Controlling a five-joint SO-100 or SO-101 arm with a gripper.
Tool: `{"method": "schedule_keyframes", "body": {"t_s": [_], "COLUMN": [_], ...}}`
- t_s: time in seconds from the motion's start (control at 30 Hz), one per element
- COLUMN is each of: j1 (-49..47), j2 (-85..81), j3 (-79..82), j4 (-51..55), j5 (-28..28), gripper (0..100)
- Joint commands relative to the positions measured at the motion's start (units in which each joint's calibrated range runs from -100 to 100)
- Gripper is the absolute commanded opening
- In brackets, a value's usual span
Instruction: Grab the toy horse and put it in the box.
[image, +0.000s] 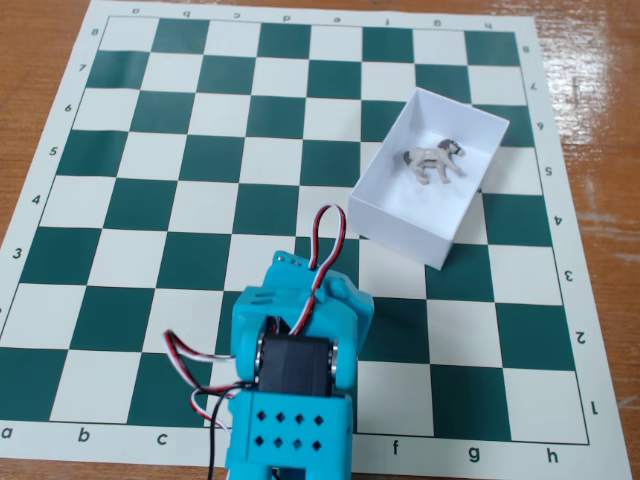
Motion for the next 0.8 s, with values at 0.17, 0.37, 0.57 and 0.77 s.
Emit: {"method": "schedule_keyframes", "body": {"t_s": [0.17, 0.37, 0.57, 0.77], "j1": [-0.57, 0.00, 0.71, 1.07], "j2": [-7.14, -7.14, -7.14, -7.14], "j3": [3.12, 6.85, 11.22, 15.59], "j4": [5.67, 4.59, 5.09, 4.18], "j5": [-1.15, -1.00, -0.81, -0.47], "gripper": [0, 0, 0, 0]}}
